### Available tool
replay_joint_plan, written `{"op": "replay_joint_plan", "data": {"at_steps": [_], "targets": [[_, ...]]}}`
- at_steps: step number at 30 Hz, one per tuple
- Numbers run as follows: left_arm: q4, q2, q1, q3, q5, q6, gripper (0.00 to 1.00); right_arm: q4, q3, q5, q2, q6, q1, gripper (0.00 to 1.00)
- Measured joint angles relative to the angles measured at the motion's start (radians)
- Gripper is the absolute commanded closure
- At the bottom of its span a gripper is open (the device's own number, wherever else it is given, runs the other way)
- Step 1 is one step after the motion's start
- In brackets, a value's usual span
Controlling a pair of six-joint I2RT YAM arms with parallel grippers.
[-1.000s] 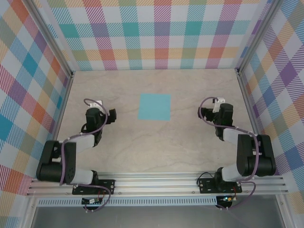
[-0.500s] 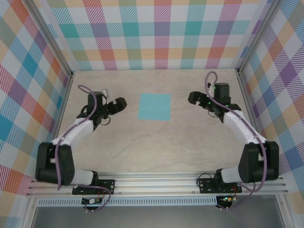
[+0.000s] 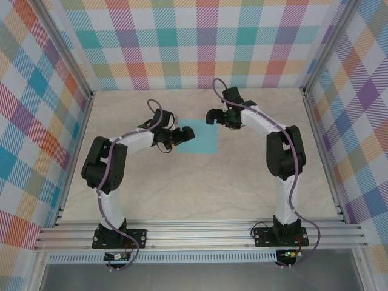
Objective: Fold a paper plane with a square sheet of paper (fold left side to right side)
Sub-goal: Pick up the square sheet of paper from the center of the table.
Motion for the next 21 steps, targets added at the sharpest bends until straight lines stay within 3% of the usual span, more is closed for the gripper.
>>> {"op": "replay_joint_plan", "data": {"at_steps": [11, 21], "targets": [[-0.06, 0.1, 0.0, 0.093, -0.001, 0.001, 0.11, -0.208, 0.524, 0.024, 0.388, 0.002, 0.053, 0.0], [-0.059, 0.102, 0.0, 0.094, -0.001, -0.012, 0.11, -0.301, 0.563, -0.006, 0.414, -0.017, 0.116, 0.03]]}}
